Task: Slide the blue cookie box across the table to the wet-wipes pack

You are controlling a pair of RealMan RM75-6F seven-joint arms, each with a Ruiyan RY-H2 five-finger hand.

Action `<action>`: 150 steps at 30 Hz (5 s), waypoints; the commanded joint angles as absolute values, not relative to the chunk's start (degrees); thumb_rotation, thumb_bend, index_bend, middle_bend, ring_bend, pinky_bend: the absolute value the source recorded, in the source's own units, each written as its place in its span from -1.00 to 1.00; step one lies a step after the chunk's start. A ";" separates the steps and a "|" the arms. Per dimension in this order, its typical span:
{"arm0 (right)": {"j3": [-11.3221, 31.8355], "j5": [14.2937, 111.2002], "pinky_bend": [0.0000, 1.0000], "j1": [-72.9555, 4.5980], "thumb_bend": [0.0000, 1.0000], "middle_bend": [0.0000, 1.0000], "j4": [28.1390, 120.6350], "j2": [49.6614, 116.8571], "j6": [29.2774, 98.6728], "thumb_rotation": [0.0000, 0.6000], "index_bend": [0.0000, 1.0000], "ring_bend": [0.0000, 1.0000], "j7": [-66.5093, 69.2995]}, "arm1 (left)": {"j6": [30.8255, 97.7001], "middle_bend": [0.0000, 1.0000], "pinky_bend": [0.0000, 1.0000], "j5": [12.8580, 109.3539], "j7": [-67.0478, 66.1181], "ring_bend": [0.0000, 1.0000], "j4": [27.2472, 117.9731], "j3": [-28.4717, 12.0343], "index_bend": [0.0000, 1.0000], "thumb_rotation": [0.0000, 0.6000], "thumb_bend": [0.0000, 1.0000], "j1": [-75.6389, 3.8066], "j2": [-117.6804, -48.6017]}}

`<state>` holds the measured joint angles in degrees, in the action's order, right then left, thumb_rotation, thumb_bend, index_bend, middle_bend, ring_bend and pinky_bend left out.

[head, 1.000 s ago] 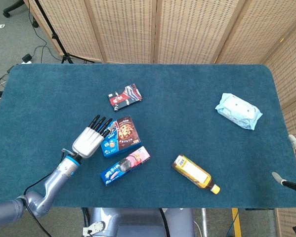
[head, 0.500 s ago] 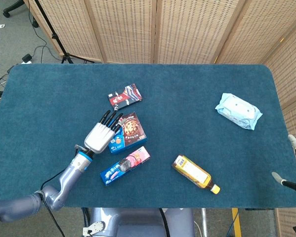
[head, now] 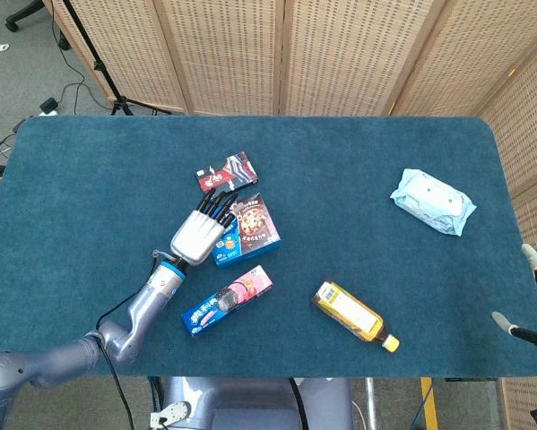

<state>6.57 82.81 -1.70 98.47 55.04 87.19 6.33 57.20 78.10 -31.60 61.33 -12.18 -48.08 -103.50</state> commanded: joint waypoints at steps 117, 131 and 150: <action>13.23 48.21 -0.73 -81.81 1.00 -0.65 56.47 103.68 29.14 1.00 -0.45 -0.87 -25.72 | 74.65 -1.00 -1.00 60.43 -1.15 -1.00 99.16 -8.26 -1.00 1.00 -1.00 -9.25 -54.21; 9.60 47.50 -0.73 -81.77 1.00 -0.58 52.94 103.04 28.98 1.00 -0.45 -0.85 -29.53 | 74.31 -1.00 -1.00 60.95 -0.77 -1.00 99.12 -8.50 -1.00 1.00 -1.00 -8.98 -54.16; 4.89 41.14 -0.57 -79.16 1.00 -0.23 62.18 94.49 31.32 1.00 -0.14 -0.45 -34.10 | 74.22 -1.00 -1.00 62.17 -1.03 -1.00 99.76 -8.28 -1.00 1.00 -1.00 -8.82 -54.16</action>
<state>5.31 41.56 -79.46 61.68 95.04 31.02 -33.81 74.23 62.13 -1.02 99.73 -8.30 -8.82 -54.16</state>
